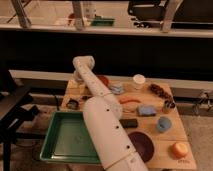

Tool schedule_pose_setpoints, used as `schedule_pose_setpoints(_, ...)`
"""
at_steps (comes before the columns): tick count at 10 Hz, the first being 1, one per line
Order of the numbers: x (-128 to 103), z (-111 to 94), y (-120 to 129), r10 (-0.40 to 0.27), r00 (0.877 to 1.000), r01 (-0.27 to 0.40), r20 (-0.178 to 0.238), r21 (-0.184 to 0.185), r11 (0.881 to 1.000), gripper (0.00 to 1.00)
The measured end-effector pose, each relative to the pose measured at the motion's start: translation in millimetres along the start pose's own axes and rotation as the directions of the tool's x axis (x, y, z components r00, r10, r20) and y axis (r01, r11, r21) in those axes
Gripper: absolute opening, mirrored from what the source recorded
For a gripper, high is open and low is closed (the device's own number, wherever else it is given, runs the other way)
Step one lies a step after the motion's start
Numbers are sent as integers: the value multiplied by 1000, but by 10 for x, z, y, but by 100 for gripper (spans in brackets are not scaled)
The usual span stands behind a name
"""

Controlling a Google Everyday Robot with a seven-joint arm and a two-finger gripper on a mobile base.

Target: Place banana in table surface

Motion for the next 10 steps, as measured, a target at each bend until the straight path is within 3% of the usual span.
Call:
schedule_pose_setpoints(2, 0, -7, 0, 0, 1000, 0, 0, -1, 1000, 78)
schedule_pose_setpoints(4, 1, -22, 17, -2, 1000, 2, -1, -8, 1000, 63)
schedule_pose_setpoints(5, -2, -28, 9, -2, 1000, 2, -1, -5, 1000, 59)
schedule_pose_setpoints(7, -1, -35, 9, -1, 1000, 1, -2, -3, 1000, 60)
schedule_pose_setpoints(9, -8, -33, 12, 0, 1000, 0, 0, -4, 1000, 69)
schedule_pose_setpoints(10, -8, -37, 10, -1, 1000, 1, -1, -4, 1000, 70)
